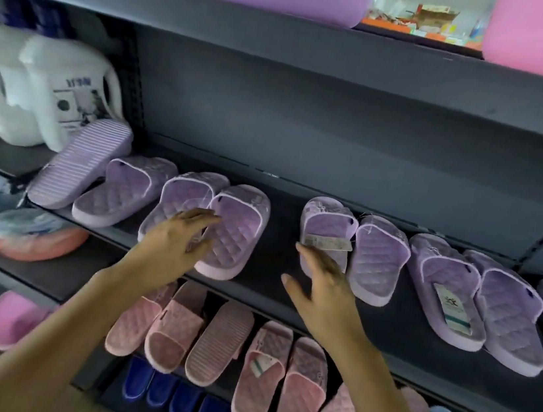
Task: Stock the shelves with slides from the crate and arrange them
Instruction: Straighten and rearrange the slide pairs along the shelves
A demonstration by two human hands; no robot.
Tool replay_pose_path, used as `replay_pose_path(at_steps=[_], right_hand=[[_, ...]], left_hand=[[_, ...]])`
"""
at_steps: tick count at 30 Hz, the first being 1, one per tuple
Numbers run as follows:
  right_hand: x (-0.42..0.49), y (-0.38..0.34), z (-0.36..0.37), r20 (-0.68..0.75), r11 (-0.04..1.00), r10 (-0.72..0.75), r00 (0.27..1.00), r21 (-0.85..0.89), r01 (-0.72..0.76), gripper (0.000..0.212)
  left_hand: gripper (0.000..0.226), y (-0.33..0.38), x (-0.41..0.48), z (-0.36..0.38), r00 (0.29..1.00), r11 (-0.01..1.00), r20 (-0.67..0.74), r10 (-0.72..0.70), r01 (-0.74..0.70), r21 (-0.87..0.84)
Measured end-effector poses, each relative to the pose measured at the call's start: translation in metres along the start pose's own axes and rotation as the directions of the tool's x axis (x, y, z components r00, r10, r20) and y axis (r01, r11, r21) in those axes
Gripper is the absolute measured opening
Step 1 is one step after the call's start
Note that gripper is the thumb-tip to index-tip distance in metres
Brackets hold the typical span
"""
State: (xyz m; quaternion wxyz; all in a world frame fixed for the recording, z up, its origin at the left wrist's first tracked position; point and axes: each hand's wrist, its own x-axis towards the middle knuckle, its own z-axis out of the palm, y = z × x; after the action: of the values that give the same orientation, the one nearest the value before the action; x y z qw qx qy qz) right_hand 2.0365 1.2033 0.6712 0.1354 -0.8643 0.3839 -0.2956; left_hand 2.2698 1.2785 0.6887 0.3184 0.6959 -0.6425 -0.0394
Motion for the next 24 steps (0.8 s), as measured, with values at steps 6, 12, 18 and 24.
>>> replay_pose_path(at_steps=[6,12,18,24], right_hand=[[0.021,-0.035,0.033,0.047,1.000,-0.028,0.998,-0.012,0.029,0.055],[0.042,-0.063,0.063,0.021,0.997,0.045,0.999,-0.070,-0.044,0.055],[0.050,-0.083,0.091,-0.013,0.984,0.160,0.987,-0.081,-0.160,0.066],[0.049,-0.091,0.102,-0.074,0.957,0.275,0.959,-0.073,-0.280,0.075]], left_hand=[[0.054,-0.039,0.001,-0.014,1.000,1.000,0.013,-0.013,0.013,-0.011],[0.061,-0.076,0.021,-0.014,0.998,0.999,0.057,-0.036,0.036,0.001],[0.076,-0.099,0.036,-0.009,0.987,0.991,0.120,0.103,-0.092,-0.094],[0.091,-0.110,0.051,-0.003,0.965,0.965,0.182,0.190,-0.150,-0.213]])
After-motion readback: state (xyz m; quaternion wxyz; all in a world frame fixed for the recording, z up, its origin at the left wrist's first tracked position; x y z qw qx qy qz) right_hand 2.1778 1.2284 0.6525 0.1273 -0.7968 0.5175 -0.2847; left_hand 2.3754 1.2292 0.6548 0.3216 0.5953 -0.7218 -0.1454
